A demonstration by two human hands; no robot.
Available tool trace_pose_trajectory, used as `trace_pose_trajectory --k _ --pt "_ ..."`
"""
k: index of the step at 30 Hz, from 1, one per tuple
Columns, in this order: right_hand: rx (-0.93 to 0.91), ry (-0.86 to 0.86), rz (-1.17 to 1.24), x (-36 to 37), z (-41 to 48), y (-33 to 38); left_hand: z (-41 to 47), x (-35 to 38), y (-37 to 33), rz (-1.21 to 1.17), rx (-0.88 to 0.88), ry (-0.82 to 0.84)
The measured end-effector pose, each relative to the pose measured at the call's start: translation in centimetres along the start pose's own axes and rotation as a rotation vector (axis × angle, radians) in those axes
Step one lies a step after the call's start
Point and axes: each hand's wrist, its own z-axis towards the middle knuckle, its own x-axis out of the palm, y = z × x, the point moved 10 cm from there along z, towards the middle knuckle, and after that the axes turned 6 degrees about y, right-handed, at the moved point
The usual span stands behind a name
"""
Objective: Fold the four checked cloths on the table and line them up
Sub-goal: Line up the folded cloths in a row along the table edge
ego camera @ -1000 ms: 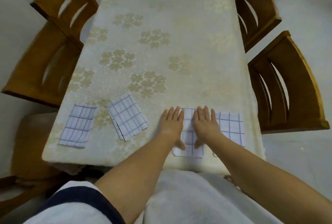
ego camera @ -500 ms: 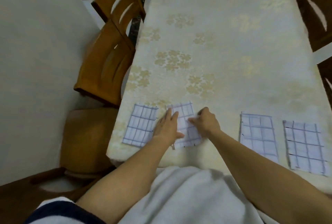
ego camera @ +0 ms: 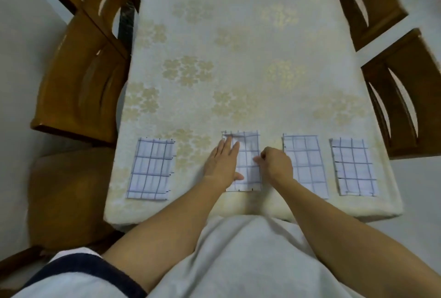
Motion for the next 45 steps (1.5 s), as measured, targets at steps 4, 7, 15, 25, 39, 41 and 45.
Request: trace_pose_trajectory --k 4,7,15,25,39,41,45 --pt "0.008 0.047 -0.090 -0.7 1.3 -1.5 0.8 -0.3 -1.2 0.051 -0.041 -0.002" --pt "-0.084 -0.086 -0.247 -1.8 1.1 -1.9 0.9 0.0 -2.1 0.120 -0.075 0.003" --pt "-0.508 0.227 -0.459 2.0 1.9 1.0 1.8 0.1 -4.0 0.263 -0.090 0.139" --pt "-0.427 0.218 -0.641 1.4 2.8 2.2 2.9 0.5 -4.3 0.409 -0.251 0.286" --pt "-0.405 0.177 -0.414 -2.6 -0.1 -14.4 3.5 3.4 -17.2 0.259 -0.146 0.213" --pt "-0.422 0.158 -0.409 -2.7 0.2 -14.8 3.8 3.6 -17.8 0.246 -0.157 0.167" --pt "-0.444 0.147 -0.411 -3.1 0.6 -15.3 3.3 3.3 -17.9 0.202 -0.166 0.132"
